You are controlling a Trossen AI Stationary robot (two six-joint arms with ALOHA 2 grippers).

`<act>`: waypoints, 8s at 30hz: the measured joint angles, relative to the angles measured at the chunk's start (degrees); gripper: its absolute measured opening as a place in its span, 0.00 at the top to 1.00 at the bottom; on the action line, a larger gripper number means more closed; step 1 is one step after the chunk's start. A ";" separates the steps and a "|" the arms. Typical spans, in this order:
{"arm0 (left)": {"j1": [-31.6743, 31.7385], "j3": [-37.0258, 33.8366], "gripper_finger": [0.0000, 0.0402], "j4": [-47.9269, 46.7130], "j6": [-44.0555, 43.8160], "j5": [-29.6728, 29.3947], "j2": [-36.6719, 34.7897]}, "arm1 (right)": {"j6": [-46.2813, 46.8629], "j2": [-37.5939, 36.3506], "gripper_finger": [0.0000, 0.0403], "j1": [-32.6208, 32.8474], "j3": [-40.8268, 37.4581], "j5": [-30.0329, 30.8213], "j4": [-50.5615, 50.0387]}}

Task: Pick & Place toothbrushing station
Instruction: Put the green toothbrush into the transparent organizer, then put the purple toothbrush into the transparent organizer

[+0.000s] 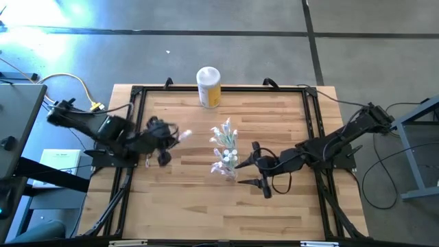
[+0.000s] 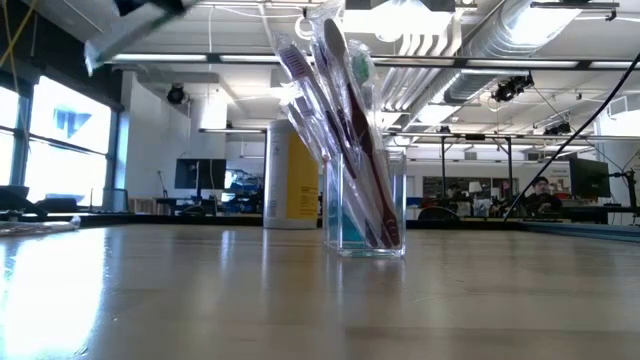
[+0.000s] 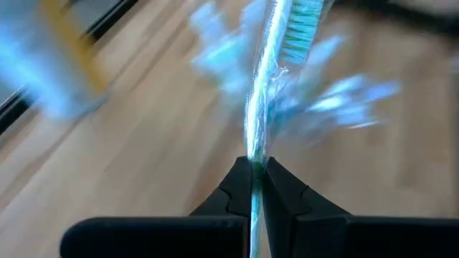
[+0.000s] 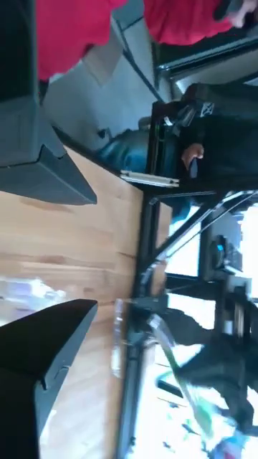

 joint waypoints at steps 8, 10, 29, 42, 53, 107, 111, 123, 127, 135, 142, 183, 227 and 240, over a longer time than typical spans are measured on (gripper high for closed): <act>-14.70 -3.14 0.99 28.45 11.28 -3.25 5.11 | -13.81 5.90 0.45 -1.01 0.00 1.49 13.01; -16.99 -3.15 0.99 33.55 13.51 -3.51 7.42 | -17.16 7.94 0.45 -1.27 -0.02 1.43 16.91; -18.34 -3.16 0.99 48.27 24.91 -5.64 20.19 | -30.73 23.81 0.45 -1.62 -0.02 -1.30 47.19; -15.83 -3.15 0.99 50.66 24.72 -5.89 22.81 | -27.62 23.81 0.54 -2.69 -0.02 -9.21 48.15; -14.78 -3.15 0.99 50.83 25.10 -5.58 23.32 | -26.33 23.81 0.75 -3.54 -0.02 -9.77 46.25; -14.75 -3.11 0.80 30.94 26.18 7.97 14.82 | 4.45 3.42 0.97 8.61 -0.04 20.26 -7.40; -14.78 -3.11 0.80 27.02 24.58 4.89 14.82 | 3.48 0.42 0.97 6.15 -0.13 29.83 -11.65; -14.75 -3.13 0.80 15.49 17.35 -4.11 11.45 | -7.99 -3.61 0.97 -16.63 -16.31 9.41 18.11; -14.75 -3.13 0.80 10.85 13.98 -7.69 10.57 | -7.75 -3.58 0.97 -20.87 -19.71 2.97 25.58; -14.75 -3.19 0.80 6.52 8.16 -8.79 10.87 | -5.66 -1.41 0.97 -25.39 -22.51 0.46 28.85; -14.75 -3.19 0.80 6.46 9.87 -8.13 12.99 | -4.47 6.99 0.97 -27.61 -22.69 -4.00 34.39; -2.14 -8.66 0.80 -28.84 -46.93 14.74 15.77 | -6.38 0.05 0.48 -14.95 -22.66 10.03 35.61; 39.92 -24.37 0.80 -16.51 -26.85 27.92 27.34 | -6.00 0.07 0.48 -11.52 -22.66 9.80 32.67; 42.82 -30.41 0.80 -8.51 -24.03 31.00 27.98 | -6.16 0.07 0.48 -10.78 -22.66 9.81 32.69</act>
